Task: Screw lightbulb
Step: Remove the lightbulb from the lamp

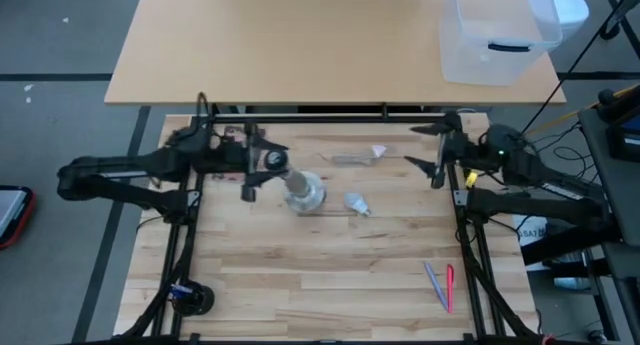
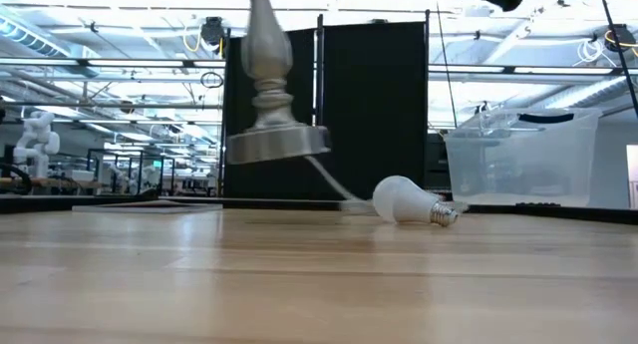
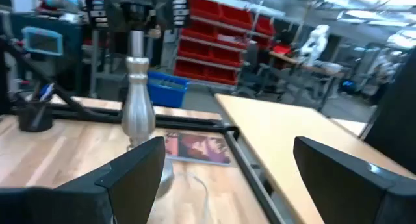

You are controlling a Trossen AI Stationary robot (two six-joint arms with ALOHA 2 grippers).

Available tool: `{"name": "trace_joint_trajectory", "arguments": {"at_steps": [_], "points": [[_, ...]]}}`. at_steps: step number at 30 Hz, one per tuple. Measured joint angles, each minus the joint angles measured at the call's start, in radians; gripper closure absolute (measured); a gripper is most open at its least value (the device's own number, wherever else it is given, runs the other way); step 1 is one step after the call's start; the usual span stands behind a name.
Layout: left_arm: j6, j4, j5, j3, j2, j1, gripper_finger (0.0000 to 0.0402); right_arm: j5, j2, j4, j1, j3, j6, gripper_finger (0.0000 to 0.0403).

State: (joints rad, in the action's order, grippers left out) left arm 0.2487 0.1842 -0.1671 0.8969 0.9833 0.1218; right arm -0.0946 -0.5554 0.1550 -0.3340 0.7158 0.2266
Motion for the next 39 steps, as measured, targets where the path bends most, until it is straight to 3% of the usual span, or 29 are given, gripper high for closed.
{"name": "trace_joint_trajectory", "arguments": {"at_steps": [7, 12, 26, 39], "points": [[-0.025, -0.074, 0.046, -0.029, -0.061, -0.028, 0.0161, 0.052, 0.088, 0.022, 0.0, 0.001, 0.024, 0.0069], [-0.06, -0.048, 0.046, -0.061, 0.026, -0.028, 0.0161, 0.052, 0.095, 0.024, 0.0, 0.001, 0.008, 0.0069], [-0.071, 0.29, 0.026, -0.079, 0.295, -0.06, 0.0161, 0.052, 0.092, 0.086, 0.0, 0.0, -0.058, 0.0069], [-0.042, 0.287, 0.023, -0.078, 0.243, -0.06, 0.0161, 0.05, 0.089, 0.153, 0.0, 0.0, -0.087, 0.0069]]}}
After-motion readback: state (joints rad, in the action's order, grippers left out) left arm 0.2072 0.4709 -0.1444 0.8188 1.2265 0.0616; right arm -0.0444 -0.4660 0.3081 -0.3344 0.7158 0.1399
